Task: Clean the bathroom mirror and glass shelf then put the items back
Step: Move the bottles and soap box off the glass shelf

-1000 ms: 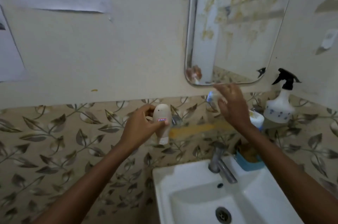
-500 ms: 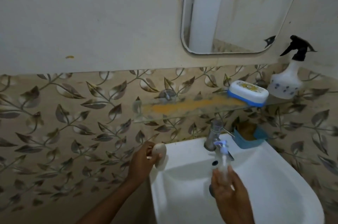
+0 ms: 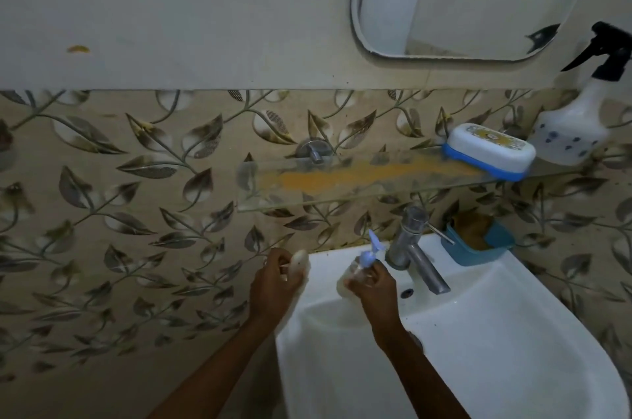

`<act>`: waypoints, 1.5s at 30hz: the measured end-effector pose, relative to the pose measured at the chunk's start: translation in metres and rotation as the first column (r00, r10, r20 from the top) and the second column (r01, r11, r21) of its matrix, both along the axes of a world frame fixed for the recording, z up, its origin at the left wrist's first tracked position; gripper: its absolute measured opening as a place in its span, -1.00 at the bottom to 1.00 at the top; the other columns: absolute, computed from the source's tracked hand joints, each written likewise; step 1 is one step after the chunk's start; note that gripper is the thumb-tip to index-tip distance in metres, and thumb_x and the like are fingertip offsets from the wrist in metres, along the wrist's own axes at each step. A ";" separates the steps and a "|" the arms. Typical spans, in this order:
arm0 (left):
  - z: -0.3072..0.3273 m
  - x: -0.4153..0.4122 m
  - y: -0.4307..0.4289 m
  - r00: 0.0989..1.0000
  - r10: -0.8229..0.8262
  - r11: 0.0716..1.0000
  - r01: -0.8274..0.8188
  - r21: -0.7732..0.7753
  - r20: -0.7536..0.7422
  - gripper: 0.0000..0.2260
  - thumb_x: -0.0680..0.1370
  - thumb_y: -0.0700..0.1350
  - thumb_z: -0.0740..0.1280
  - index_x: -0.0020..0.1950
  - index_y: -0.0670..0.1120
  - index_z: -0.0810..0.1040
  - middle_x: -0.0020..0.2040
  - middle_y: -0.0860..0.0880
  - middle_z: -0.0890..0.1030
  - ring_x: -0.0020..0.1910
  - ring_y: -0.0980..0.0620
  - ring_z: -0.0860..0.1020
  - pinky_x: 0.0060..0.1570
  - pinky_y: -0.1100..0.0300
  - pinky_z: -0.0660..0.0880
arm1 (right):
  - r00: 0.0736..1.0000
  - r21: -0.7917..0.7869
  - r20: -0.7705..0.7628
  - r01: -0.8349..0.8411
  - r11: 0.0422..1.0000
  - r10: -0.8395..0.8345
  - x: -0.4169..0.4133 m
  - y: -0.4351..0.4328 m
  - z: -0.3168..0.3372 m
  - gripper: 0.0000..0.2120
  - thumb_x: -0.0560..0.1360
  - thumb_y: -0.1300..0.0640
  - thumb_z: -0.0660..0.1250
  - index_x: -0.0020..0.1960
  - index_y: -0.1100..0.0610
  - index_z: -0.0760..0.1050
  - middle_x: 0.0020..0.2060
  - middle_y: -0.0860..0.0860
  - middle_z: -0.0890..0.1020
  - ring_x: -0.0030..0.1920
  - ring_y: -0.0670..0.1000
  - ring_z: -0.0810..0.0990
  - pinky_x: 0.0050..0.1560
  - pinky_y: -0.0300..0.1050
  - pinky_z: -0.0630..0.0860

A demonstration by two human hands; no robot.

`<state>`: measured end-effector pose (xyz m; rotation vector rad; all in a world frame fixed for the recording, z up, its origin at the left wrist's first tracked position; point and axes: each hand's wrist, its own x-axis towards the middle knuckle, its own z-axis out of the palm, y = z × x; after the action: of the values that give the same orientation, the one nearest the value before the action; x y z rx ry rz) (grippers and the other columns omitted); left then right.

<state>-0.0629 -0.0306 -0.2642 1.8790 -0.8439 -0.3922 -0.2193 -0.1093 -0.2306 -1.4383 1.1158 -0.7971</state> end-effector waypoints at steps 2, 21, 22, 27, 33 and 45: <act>0.000 -0.003 -0.004 0.999 0.018 0.999 -0.020 0.046 0.038 -0.68 0.38 -0.14 0.45 -0.18 0.10 0.31 -0.16 0.03 0.53 -0.16 -0.04 0.51 -0.13 0.05 0.43 | 0.995 -0.105 -0.081 -0.066 0.992 0.057 0.013 -0.008 -0.001 -0.70 0.37 0.37 0.37 0.00 0.07 0.46 -0.20 -0.04 0.57 -0.15 -0.08 0.55 -0.15 -0.40 0.45; -0.011 0.006 -0.015 0.992 0.071 0.990 -0.084 0.117 0.108 -0.48 0.23 -0.02 0.59 0.07 -0.07 0.43 0.12 -0.10 0.48 0.11 -0.14 0.46 0.04 -0.03 0.46 | 0.926 -0.181 -0.339 -0.238 0.954 0.167 0.036 -0.040 -0.031 -0.64 0.35 0.30 0.44 0.13 0.26 0.49 -0.08 0.06 0.58 -0.07 0.02 0.52 -0.05 -0.23 0.38; -0.010 0.005 -0.015 0.989 0.088 0.987 -0.103 0.121 0.122 -0.46 0.24 0.00 0.59 0.09 -0.10 0.43 0.13 -0.11 0.48 0.13 -0.15 0.45 0.03 -0.01 0.45 | 0.920 -0.184 -0.359 -0.237 0.954 0.159 0.037 -0.040 -0.033 -0.61 0.35 0.27 0.45 0.15 0.25 0.48 -0.03 0.09 0.61 -0.05 0.04 0.54 -0.03 -0.20 0.41; -0.010 0.000 -0.016 0.982 0.147 0.983 -0.159 0.097 0.115 -0.39 0.22 0.03 0.60 0.16 -0.07 0.43 0.18 -0.09 0.45 0.18 -0.16 0.39 -0.04 0.02 0.41 | 0.872 -0.196 -0.484 -0.189 0.962 0.073 0.039 -0.039 -0.045 -0.50 0.36 0.12 0.46 0.25 0.14 0.42 0.10 0.09 0.61 0.12 0.11 0.55 0.15 -0.03 0.44; -0.008 0.001 -0.008 0.986 0.120 0.991 -0.126 0.045 0.113 -0.32 0.19 -0.01 0.62 0.22 -0.03 0.42 0.21 -0.05 0.46 0.20 -0.09 0.39 -0.06 0.15 0.28 | 0.848 -0.245 -0.530 -0.159 0.956 0.005 0.037 -0.036 -0.046 -0.38 0.36 0.08 0.46 0.35 0.05 0.30 0.19 0.02 0.57 0.18 0.07 0.51 0.21 -0.01 0.36; -0.006 0.004 0.032 0.975 0.102 0.990 -0.079 -0.121 0.198 -0.28 0.11 0.23 0.41 0.19 -0.07 0.48 0.07 0.08 0.46 0.12 -0.13 0.49 0.11 -0.08 0.44 | 0.985 -0.580 -0.065 0.092 0.810 -0.158 -0.086 -0.011 0.081 -0.73 0.42 0.35 0.37 0.02 0.05 0.51 -0.01 0.01 0.55 -0.04 -0.28 0.52 -0.11 -0.49 0.41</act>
<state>-0.0584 0.0019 -0.2705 1.8659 -0.8930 -0.0936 -0.3049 -0.1203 -0.1498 -1.9451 1.1101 -1.2381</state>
